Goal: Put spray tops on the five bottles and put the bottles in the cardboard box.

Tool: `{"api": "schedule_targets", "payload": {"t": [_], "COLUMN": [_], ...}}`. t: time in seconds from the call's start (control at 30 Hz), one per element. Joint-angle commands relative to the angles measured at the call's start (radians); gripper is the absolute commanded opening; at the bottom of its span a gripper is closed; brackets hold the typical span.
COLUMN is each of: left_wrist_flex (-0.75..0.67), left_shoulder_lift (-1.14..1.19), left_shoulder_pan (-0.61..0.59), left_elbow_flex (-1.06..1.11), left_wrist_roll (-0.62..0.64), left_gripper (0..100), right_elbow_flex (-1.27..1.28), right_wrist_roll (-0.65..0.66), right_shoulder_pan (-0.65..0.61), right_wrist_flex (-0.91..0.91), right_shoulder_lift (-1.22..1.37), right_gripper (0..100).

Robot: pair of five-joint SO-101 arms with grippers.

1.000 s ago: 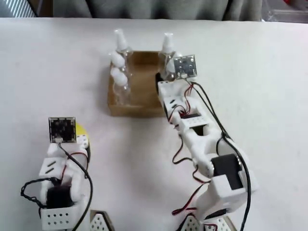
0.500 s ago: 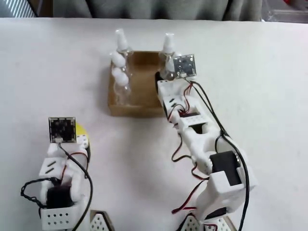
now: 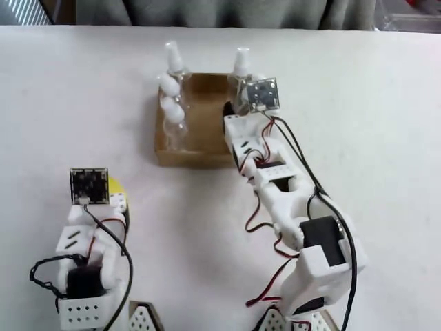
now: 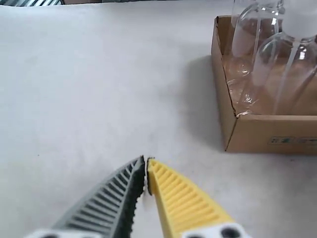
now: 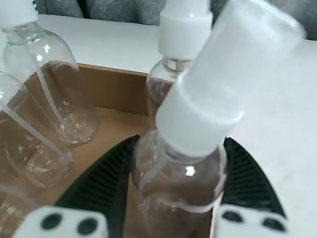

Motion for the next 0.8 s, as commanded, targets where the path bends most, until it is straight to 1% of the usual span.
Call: {"api": "schedule_targets", "payload": {"t": [0.0,0.37,0.5,0.77], "left_wrist_flex": [-0.002,-0.002,-0.003,-0.006], "left_shoulder_lift": [-0.007,-0.007,-0.007,-0.007], "left_shoulder_pan": [-0.015,-0.015,-0.015,-0.015], "left_elbow_flex": [-0.002,-0.002,-0.002,-0.002], "left_wrist_roll": [-0.011,-0.011,-0.011,-0.011], "left_gripper": [2,2,2,2], "right_elbow_flex": [-0.035,-0.029,-0.02,-0.012], "right_wrist_roll": [0.0,0.005,0.117,0.132], "right_shoulder_pan": [0.002,0.001,-0.024,-0.035], "right_wrist_flex": [-0.012,0.001,0.012,0.012], "right_shoulder_lift": [-0.015,-0.054,-0.05,-0.058], "right_gripper": [20.1,20.2,20.2,20.2]}}
